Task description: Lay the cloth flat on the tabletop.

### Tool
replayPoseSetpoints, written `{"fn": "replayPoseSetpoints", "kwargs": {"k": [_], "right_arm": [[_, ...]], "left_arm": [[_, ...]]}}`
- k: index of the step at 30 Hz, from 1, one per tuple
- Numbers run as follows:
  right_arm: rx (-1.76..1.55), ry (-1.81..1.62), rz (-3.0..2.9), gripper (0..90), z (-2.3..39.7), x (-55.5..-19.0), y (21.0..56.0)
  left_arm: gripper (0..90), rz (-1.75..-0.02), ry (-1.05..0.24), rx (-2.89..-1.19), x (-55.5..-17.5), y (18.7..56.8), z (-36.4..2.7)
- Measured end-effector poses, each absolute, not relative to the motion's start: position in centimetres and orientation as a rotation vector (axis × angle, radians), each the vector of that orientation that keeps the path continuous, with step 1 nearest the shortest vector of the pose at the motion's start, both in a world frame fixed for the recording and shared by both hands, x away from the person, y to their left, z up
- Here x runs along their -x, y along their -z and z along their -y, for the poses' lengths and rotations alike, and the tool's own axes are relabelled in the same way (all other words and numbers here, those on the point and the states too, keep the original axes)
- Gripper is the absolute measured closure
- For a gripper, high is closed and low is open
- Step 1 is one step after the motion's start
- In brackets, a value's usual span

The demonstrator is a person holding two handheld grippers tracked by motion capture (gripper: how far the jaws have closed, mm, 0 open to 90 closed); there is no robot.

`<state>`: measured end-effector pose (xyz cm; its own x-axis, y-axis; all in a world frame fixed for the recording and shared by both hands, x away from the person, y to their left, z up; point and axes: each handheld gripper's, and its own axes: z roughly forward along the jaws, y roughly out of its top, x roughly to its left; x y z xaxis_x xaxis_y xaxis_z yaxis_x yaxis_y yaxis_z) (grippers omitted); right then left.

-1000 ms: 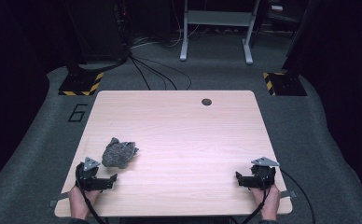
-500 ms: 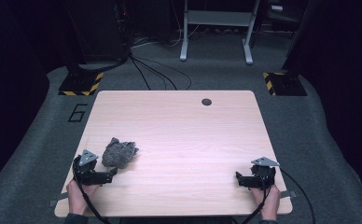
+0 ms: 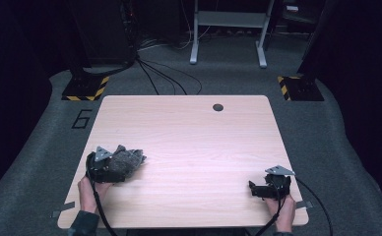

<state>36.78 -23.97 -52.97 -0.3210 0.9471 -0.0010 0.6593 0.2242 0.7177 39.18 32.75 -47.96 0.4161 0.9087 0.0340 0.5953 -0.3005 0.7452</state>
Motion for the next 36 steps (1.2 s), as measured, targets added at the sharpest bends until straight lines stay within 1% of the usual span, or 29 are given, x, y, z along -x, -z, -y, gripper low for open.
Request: {"fn": "replayPoseSetpoints", "kwargs": {"k": [4,7,12,19,23,26,28,29,30,36], "right_arm": [[-1.469,-0.868,-2.07,0.3,24.0,-36.8,53.0],[-1.47,-0.869,-2.069,0.3,24.0,-36.8,53.0],[-1.469,-0.869,-2.068,0.4,24.0,-36.8,53.0],[-1.469,-0.87,-2.068,0.5,24.0,-36.8,53.0],[-1.47,-0.87,-2.068,0.5,24.0,-36.8,53.0],[-1.469,-0.875,-2.062,1.4,24.0,-36.7,53.0],[-1.472,-0.876,-2.06,1.5,24.0,-36.7,53.0],[-1.471,-0.876,-2.061,1.5,24.0,-36.7,53.0],[-1.472,-0.876,-2.06,1.5,24.0,-36.7,53.0],[-1.473,-0.878,-2.055,2.5,24.0,-36.7,53.0]], "left_arm": [[0.9,-1.286,-0.613,-2.015,-39.7,48.5,-32.6],[4.3,-1.292,-0.614,-2.023,-39.9,48.6,-32.6],[13.2,-1.299,-0.606,-2.035,-40.2,49.3,-32.7],[15.9,-1.306,-0.599,-2.028,-40.3,49.8,-32.8],[20.6,-1.322,-0.623,-2.031,-40.3,50.1,-32.6],[26.1,-1.334,-0.65,-2.031,-40.1,50.4,-32.4],[27.0,-1.336,-0.652,-2.037,-40.0,50.4,-32.4],[30.6,-1.334,-0.666,-2.028,-40.0,50.5,-32.4],[31.3,-1.332,-0.671,-2.036,-39.9,50.6,-32.4],[43.4,-1.329,-0.665,-2.011,-39.8,50.8,-32.5]]}}
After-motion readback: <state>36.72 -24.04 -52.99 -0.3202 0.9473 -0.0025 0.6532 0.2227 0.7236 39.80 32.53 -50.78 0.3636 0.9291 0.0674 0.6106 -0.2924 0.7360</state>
